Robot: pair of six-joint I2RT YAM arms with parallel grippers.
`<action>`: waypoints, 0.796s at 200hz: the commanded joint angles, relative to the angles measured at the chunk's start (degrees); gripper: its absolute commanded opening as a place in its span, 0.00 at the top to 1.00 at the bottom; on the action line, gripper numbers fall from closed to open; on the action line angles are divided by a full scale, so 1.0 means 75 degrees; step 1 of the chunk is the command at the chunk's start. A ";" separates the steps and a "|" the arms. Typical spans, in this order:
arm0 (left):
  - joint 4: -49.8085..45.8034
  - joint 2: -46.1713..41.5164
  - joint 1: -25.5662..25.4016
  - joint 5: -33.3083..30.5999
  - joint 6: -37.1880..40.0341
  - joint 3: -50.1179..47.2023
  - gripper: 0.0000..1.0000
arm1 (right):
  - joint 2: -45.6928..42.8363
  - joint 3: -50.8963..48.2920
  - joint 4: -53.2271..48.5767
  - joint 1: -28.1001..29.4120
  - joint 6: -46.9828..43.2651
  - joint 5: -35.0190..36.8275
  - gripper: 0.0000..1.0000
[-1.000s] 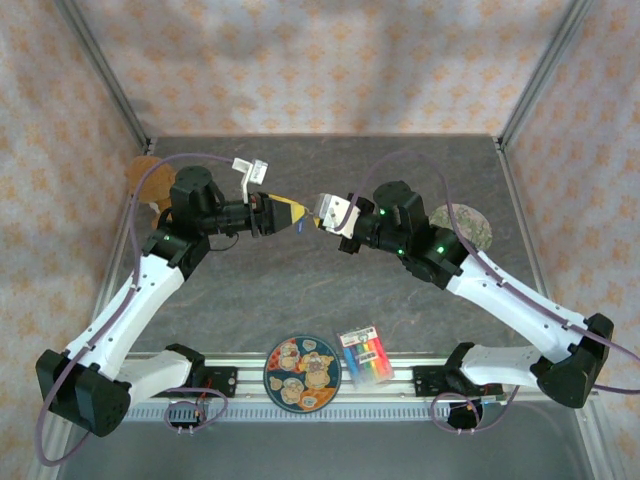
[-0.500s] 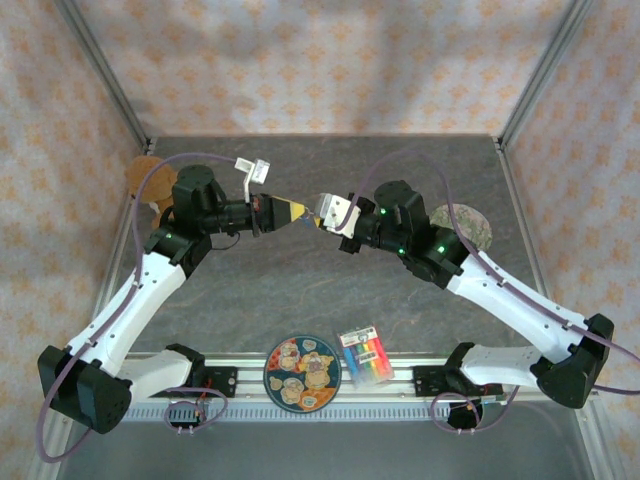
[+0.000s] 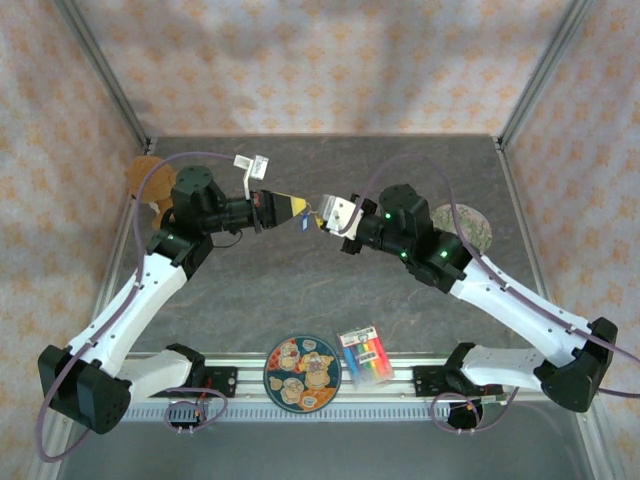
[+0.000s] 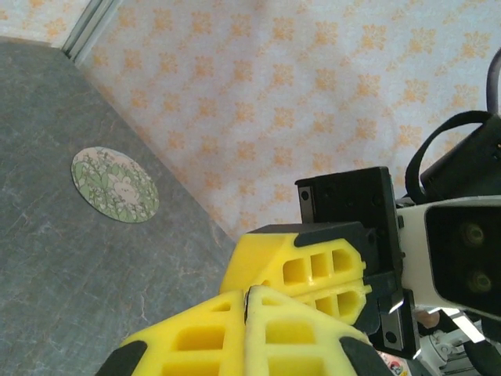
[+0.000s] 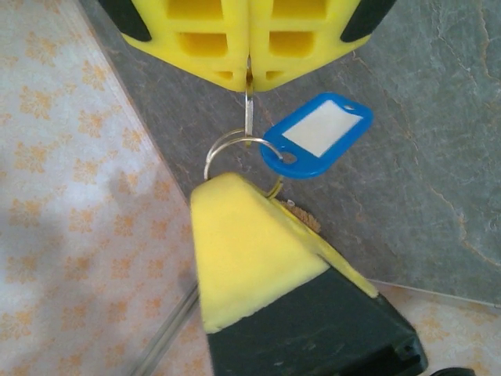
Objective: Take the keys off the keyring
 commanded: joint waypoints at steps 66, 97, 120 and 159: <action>-0.0922 -0.0326 0.0061 -0.1040 0.0970 0.0220 1.00 | 0.0032 -0.0080 -0.0074 0.0500 -0.0223 0.0764 1.00; -0.1304 -0.0356 0.0235 -0.1545 0.1265 0.0056 1.00 | -0.0254 -0.0450 0.0011 0.0299 0.0481 0.0930 1.00; -0.1599 -0.0431 0.0298 -0.2356 0.1586 -0.0267 1.00 | -0.0584 -0.0898 0.0206 0.0073 0.1136 0.0888 1.00; -0.1099 -0.0214 0.0404 -0.3650 0.1444 -0.1328 1.00 | -0.0956 -0.1769 0.0596 -0.0108 0.2150 0.1153 1.00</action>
